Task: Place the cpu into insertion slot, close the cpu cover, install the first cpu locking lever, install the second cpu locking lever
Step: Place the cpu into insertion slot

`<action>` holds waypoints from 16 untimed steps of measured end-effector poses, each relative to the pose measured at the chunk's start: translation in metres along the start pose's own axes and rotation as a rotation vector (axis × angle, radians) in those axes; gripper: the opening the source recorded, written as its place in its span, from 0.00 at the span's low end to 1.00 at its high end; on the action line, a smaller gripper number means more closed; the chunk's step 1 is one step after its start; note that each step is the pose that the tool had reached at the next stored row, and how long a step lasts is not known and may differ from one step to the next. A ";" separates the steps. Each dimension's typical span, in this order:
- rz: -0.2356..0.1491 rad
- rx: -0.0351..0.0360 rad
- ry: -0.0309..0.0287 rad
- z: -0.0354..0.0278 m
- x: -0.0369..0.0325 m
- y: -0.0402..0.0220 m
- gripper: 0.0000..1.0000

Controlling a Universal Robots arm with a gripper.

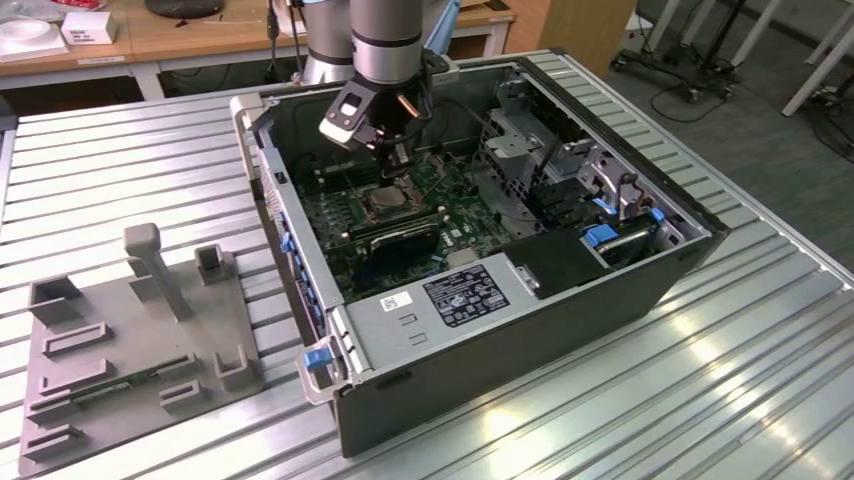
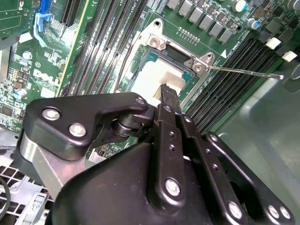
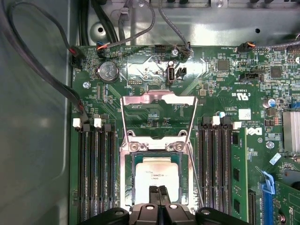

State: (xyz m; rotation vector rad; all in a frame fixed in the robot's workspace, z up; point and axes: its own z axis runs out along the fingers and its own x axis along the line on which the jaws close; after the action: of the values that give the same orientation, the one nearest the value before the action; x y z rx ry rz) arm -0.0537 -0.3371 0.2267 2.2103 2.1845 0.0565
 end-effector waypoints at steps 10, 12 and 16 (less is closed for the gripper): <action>0.000 0.0001 0.0000 0.0102 0.0000 -0.0005 0.11; 0.000 0.0001 -0.0001 0.0125 0.0000 -0.0006 0.11; 0.000 0.0003 -0.0003 0.0130 -0.0001 -0.0007 0.11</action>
State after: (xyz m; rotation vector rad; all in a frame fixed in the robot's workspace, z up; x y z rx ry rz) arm -0.0537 -0.3371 0.2137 2.2102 2.1846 0.0559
